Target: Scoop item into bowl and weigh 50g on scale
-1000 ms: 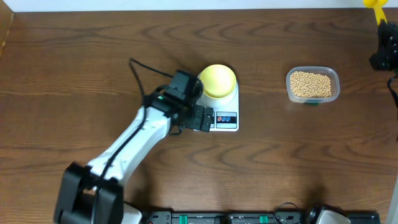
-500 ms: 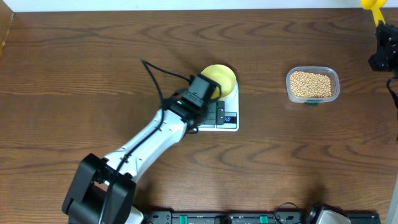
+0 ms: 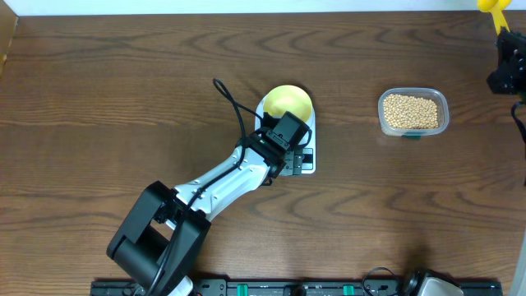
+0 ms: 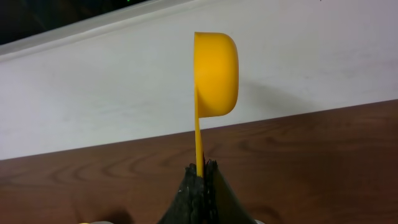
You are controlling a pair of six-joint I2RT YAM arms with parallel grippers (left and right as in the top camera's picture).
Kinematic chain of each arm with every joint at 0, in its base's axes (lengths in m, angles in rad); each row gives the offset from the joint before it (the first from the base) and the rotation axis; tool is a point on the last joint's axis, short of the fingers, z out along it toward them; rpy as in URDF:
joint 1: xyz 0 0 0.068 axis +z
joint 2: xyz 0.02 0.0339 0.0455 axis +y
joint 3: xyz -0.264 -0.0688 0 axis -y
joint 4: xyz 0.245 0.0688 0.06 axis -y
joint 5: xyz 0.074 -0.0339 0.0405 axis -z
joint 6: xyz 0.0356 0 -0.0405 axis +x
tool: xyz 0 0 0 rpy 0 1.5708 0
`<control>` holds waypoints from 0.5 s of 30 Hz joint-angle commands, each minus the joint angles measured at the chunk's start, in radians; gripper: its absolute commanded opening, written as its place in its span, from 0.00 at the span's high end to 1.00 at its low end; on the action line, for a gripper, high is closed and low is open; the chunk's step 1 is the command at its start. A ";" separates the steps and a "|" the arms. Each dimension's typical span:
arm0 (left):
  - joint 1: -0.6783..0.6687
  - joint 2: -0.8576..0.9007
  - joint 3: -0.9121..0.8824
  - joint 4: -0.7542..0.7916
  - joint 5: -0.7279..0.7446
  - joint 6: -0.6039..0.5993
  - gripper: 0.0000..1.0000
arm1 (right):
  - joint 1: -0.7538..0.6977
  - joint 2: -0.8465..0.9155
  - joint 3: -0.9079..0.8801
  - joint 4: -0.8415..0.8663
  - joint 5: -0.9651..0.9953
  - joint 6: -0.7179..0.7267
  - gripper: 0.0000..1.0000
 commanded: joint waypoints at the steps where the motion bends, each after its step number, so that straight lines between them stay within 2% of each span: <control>1: 0.005 0.009 -0.014 0.006 -0.085 -0.046 0.02 | -0.004 -0.006 0.019 0.001 -0.006 -0.014 0.99; 15: 0.003 0.053 -0.014 0.055 -0.034 -0.045 0.02 | -0.004 -0.006 0.019 0.000 -0.006 -0.013 0.99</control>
